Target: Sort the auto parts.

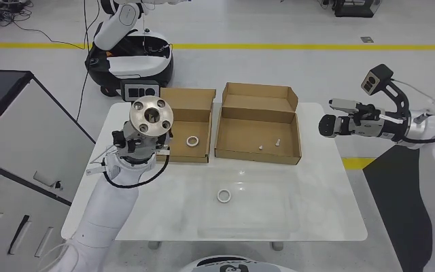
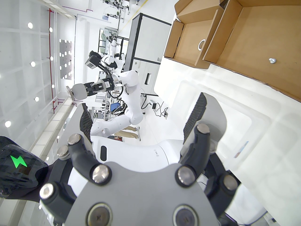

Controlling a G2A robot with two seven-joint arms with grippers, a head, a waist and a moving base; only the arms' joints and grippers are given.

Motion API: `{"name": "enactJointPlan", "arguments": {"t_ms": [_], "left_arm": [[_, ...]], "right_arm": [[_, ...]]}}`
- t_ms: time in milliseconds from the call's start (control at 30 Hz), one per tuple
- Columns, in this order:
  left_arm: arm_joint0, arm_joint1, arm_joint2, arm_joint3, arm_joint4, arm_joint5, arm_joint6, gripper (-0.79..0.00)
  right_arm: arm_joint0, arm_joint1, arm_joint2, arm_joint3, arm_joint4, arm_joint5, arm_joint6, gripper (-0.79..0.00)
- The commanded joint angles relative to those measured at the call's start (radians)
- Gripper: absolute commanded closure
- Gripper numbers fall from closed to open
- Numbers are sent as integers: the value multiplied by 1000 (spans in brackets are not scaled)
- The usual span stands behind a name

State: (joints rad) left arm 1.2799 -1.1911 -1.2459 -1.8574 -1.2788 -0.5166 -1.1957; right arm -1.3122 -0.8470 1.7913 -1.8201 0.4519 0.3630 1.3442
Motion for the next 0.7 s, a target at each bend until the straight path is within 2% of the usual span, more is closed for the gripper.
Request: {"name": "enactJointPlan", "arguments": {"t_ms": [0,267,333,433,533,667], "left_arm": [[0,0,0,0,0,0,0,0],[0,0,0,0,0,0,0,0],[3,0,-11,-1,16,7,34,0],[-1,6,-41,12,130,53,52,0],[-8,18,-74,29,313,151,84,0],[3,29,-95,17,474,237,118,0]], "right_arm": [[0,0,0,0,0,0,0,-785],[0,0,0,0,0,0,0,-785],[0,0,0,0,0,0,0,-785],[0,0,0,0,0,0,0,-785],[0,0,0,0,0,0,0,-785],[0,0,0,0,0,0,0,-785]]}}
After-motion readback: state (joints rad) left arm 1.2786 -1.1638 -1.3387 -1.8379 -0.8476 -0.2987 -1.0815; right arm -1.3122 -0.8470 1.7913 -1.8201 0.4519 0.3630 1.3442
